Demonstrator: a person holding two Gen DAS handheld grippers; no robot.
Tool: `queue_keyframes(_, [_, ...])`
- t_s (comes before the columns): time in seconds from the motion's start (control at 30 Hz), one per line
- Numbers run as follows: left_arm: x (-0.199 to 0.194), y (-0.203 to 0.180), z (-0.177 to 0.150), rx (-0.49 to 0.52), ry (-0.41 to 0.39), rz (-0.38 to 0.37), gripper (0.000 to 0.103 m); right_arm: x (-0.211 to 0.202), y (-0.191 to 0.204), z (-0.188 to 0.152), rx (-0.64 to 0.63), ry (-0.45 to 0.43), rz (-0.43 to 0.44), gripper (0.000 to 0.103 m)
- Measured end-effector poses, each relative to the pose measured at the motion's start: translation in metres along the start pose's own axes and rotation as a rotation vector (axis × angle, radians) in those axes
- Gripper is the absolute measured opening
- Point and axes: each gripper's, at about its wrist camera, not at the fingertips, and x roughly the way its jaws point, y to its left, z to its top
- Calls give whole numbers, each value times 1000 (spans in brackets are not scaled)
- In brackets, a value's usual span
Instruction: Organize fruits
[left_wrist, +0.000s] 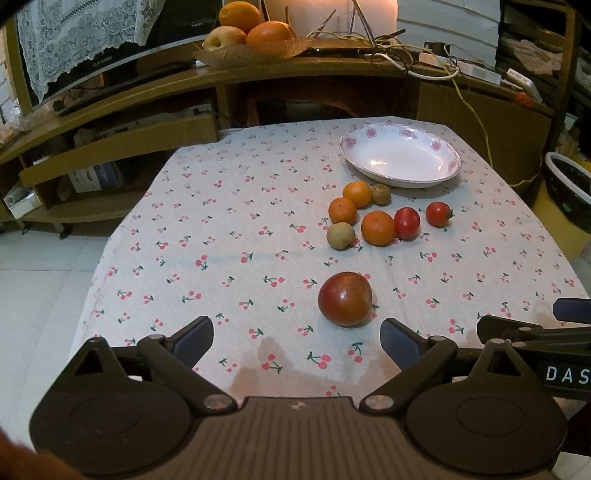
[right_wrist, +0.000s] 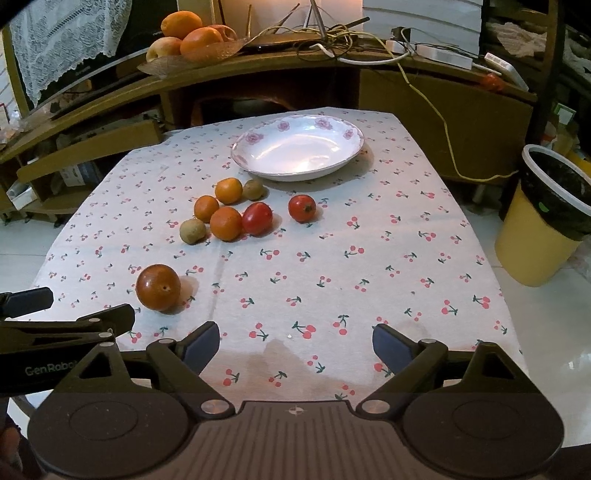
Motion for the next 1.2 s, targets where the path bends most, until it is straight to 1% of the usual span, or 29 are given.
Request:
queue_keyframes(0.07, [-1, 0, 2, -4, -4, -1, 99, -1, 0, 3, 5, 1, 11, 88])
queue_keyframes(0.23, [5, 1, 8, 3, -21, -22, 98, 3, 0, 10, 3, 5, 24, 88])
queue_keyframes(0.37, [21, -5, 12, 32, -9, -42, 97, 12, -2, 14, -10, 22, 16, 87])
queue_keyframes(0.53, [37, -10, 19, 42, -10, -83, 95, 20, -7, 24, -23, 25, 0, 87])
queue_keyframes(0.63, [46, -16, 19, 79, -10, -85, 85, 24, -10, 29, -28, 24, 0, 87])
queue_keyframes(0.7, [52, -18, 18, 90, 4, -93, 73, 26, -12, 32, -24, 28, 4, 87])
queue_keyframes(0.77, [58, -16, 18, 76, 25, -112, 63, 28, -13, 33, -25, 31, 4, 87])
queue_keyframes(0.9, [63, -17, 17, 63, 33, -147, 53, 31, -14, 36, -32, 33, 11, 86])
queue_keyframes(0.97, [63, -21, 17, 75, 34, -153, 49, 32, -15, 37, -36, 34, 16, 81])
queue_keyframes(1.0, [64, -23, 17, 79, 38, -154, 48, 32, -16, 38, -37, 37, 21, 80])
queue_keyframes(1.13, [66, -25, 19, 93, 43, -150, 47, 32, -20, 41, -44, 38, 34, 72])
queue_keyframes(1.2, [66, -25, 21, 96, 51, -151, 47, 33, -21, 45, -47, 41, 40, 70])
